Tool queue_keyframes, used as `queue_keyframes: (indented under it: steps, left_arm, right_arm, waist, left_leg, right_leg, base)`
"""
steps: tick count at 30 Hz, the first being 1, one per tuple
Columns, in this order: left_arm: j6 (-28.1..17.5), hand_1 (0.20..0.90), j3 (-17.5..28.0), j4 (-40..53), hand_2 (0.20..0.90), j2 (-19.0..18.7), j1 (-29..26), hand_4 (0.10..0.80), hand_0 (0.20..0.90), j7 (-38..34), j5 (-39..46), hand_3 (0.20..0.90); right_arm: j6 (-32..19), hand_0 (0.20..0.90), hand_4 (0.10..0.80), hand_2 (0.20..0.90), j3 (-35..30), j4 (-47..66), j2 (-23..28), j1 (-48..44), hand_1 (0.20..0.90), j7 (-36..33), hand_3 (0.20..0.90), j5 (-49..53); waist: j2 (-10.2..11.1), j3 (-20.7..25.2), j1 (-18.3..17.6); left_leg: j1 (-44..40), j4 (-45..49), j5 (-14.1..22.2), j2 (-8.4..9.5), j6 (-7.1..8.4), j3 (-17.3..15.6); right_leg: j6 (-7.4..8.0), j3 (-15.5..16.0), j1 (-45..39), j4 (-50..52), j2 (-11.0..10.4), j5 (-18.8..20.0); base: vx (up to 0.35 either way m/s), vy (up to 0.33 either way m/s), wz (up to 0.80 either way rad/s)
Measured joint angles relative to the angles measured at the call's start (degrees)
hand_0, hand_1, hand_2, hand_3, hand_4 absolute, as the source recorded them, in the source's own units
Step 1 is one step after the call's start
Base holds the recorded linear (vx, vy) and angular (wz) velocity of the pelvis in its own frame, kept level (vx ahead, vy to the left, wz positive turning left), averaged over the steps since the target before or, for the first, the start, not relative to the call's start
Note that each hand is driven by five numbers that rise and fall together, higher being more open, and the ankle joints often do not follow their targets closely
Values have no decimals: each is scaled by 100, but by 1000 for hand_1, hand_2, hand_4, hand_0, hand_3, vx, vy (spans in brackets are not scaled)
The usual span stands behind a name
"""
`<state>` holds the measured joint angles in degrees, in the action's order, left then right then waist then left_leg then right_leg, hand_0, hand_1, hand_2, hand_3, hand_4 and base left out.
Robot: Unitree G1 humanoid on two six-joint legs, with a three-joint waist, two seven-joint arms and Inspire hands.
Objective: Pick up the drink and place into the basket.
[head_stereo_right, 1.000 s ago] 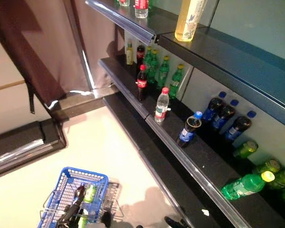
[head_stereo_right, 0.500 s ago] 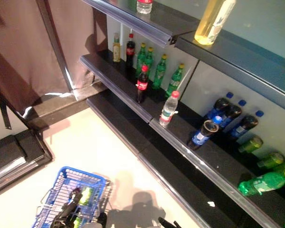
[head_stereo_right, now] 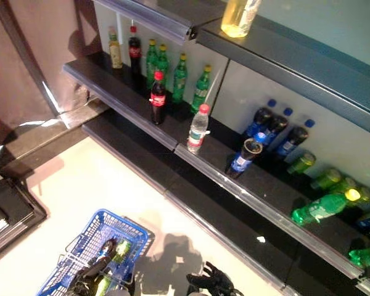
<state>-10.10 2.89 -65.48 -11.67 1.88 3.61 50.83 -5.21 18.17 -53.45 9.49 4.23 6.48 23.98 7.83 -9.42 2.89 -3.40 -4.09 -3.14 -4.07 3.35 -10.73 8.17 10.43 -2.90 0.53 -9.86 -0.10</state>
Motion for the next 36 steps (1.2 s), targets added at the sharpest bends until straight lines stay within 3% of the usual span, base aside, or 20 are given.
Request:
queue_keyframes:
  steps: [3, 5, 7, 8, 9, 12, 13, 15, 19, 25, 29, 36]
  left_arm:
    - [0, 300, 3, -32, 300, -21, -9, 100, 300, -37, 2, 200]
    - [-9, 300, 84, 86, 300, -10, -39, 100, 300, -121, 78, 200]
    - [-14, 300, 87, 129, 300, -35, -171, 100, 300, -156, 247, 200]
    - [-64, 300, 75, 159, 300, 2, -199, 100, 300, -156, 357, 200]
    - [-99, 300, 41, 179, 300, 100, -164, 100, 300, -145, 427, 200]
    - [-174, 300, -30, 106, 300, 433, -91, 100, 300, -85, 418, 200]
    - [-199, 300, -6, 106, 300, 515, -123, 100, 300, -73, 408, 200]
    - [-189, 300, -28, 124, 300, 283, -71, 100, 300, -86, 210, 200]
    - [153, 300, -68, 87, 300, -230, -245, 100, 300, -152, -19, 200]
    - [252, 300, -192, 133, 300, -280, -171, 100, 300, -150, -44, 200]
    - [224, 300, -196, 180, 300, -268, -164, 100, 300, -150, -46, 200]
    - [128, 300, -192, 194, 300, -204, -155, 100, 300, -153, -141, 200]
  right_arm:
    - [68, 900, 800, 900, 115, 608, 77, 39, 900, 26, 900, -250]
    - [251, 900, 800, 900, 393, 1018, 261, -56, 900, 63, 900, -579]
    - [371, 900, 800, 900, 597, 1240, 419, -96, 900, 71, 900, -669]
    - [424, 900, 800, 900, 756, 1256, 576, -187, 900, 84, 900, -776]
    - [447, 900, 800, 900, 826, 1269, 724, -239, 900, 99, 900, -829]
    - [513, 900, 800, 900, 896, 1380, 1215, -215, 900, 140, 900, -835]
    - [540, 900, 800, 900, 931, 1403, 1338, -154, 900, 179, 900, -860]
    - [553, 900, 800, 900, 1099, 1503, 1302, 25, 900, 349, 900, -910]
    - [490, 900, 800, 900, 1258, 2279, 1208, 217, 900, 416, 900, -1044]
    - [218, 900, 800, 900, 1246, 3727, 1263, -163, 900, 359, 900, -1029]
    - [56, 900, 800, 900, 1076, 4261, 1461, -712, 900, 133, 900, -984]
    - [-112, 900, 800, 900, 291, 5105, 1901, -894, 900, -550, 900, -983]
  waist:
    - [-14, 12, -19]
    - [30, 27, 7]
    - [71, 27, 19]
    - [43, 1, 59]
    - [-74, 27, 156]
    - [-567, 47, 146]
    - [-590, 10, 159]
    - [-269, 10, 160]
    - [203, -14, 134]
    - [148, -62, 168]
    - [47, -129, 191]
    - [-35, -184, 220]
  left_leg:
    - [-37, 79, -5, -127, 87, -27]
    - [270, 713, 107, -208, 215, 102]
    - [679, 1458, 109, -163, 218, 416]
    - [934, 1995, 145, -109, 252, 737]
    - [941, 1886, 217, -171, 279, 907]
    - [940, 1096, 216, -454, 298, 897]
    - [900, 995, 71, -433, 318, 941]
    - [803, 813, 86, -138, 165, 905]
    - [595, 525, -13, 61, 9, 801]
    - [231, 134, -123, 49, 55, 686]
    - [195, -25, -202, -122, 176, 680]
    - [129, -69, -228, -252, 276, 698]
  right_leg:
    - [-78, -81, -59, -41, 136, -15]
    - [-196, -91, 1, 35, 161, -111]
    - [-276, -167, -23, 17, 140, -110]
    - [-323, -316, -67, 16, 87, -91]
    - [-343, -401, -64, 26, 99, -81]
    - [-299, -277, 29, 39, 200, -103]
    - [-252, -317, 45, 46, 173, -105]
    - [-96, -461, 41, -14, -26, -50]
    - [27, -405, 9, 18, -252, 81]
    - [102, -133, -205, -159, -286, 125]
    - [87, -134, -217, -292, -99, 152]
    - [-7, -112, -381, -540, 85, 218]
  base:
    - [-7, -174, -11]
    - [27, -65, 0]
    - [91, 98, 14]
    - [204, 214, -22]
    - [243, 242, -47]
    - [155, 171, -29]
    - [131, 268, -15]
    - [136, 304, -9]
    - [111, 119, -5]
    - [41, -33, -8]
    - [3, -65, -4]
    - [33, -37, -1]
